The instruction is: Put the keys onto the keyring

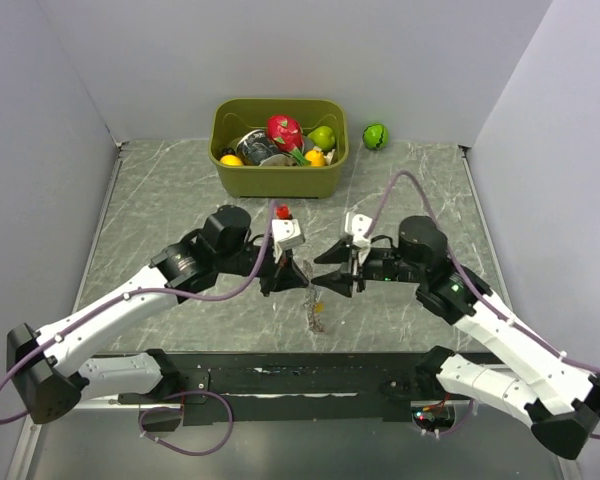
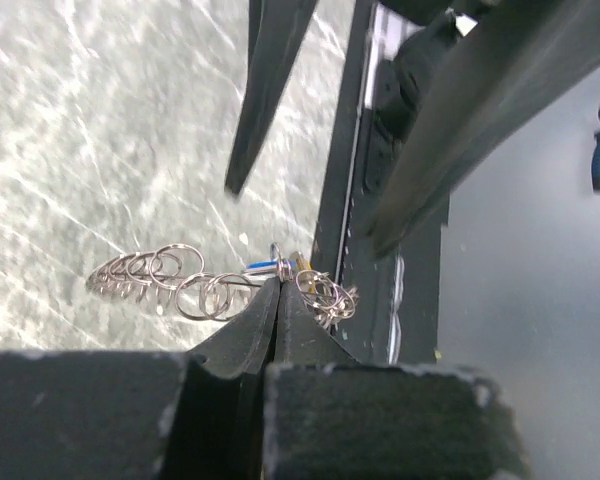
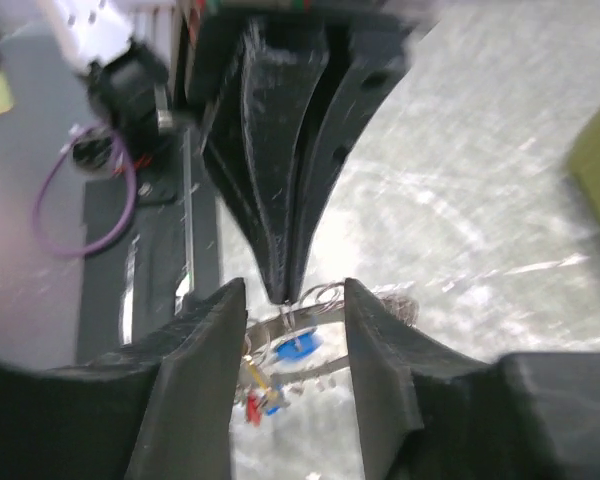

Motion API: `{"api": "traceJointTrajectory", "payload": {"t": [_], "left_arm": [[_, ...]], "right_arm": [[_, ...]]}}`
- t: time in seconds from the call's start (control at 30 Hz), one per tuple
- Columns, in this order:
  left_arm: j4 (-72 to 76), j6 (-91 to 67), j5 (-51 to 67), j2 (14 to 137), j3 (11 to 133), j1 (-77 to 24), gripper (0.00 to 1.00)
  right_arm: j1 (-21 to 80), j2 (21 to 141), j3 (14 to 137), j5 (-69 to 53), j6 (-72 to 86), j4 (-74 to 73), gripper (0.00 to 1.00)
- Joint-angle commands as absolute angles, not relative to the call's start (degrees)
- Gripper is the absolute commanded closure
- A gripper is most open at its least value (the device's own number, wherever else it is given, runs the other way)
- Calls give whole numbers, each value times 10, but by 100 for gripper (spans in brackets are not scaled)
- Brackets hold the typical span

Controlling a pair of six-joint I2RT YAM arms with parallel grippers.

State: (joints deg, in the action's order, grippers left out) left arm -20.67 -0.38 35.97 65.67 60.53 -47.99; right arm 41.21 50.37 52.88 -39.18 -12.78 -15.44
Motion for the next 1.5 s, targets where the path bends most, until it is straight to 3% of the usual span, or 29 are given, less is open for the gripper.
{"api": "traceJointTrajectory", "payload": {"t": [0.0, 0.2, 0.6, 1.0, 1.17, 1.37, 1.47], "left_arm": [[-53, -61, 342, 601, 579, -483, 99], [39, -92, 333, 559, 536, -483, 99], [135, -115, 396, 551, 517, -483, 99], [137, -117, 423, 553, 526, -483, 99], [135, -116, 443, 562, 532, -483, 99], [112, -106, 454, 567, 543, -483, 98], [57, -79, 454, 566, 555, -483, 89]], "right_arm": [[401, 462, 514, -358, -98, -80, 44], [373, 439, 491, -395, -80, -54, 42], [352, 431, 477, -542, -69, -5, 48], [352, 446, 478, -560, -41, 23, 73], [352, 467, 490, -547, -25, 12, 100], [352, 470, 499, -533, -40, -15, 100], [352, 469, 504, -522, -55, -38, 100]]}}
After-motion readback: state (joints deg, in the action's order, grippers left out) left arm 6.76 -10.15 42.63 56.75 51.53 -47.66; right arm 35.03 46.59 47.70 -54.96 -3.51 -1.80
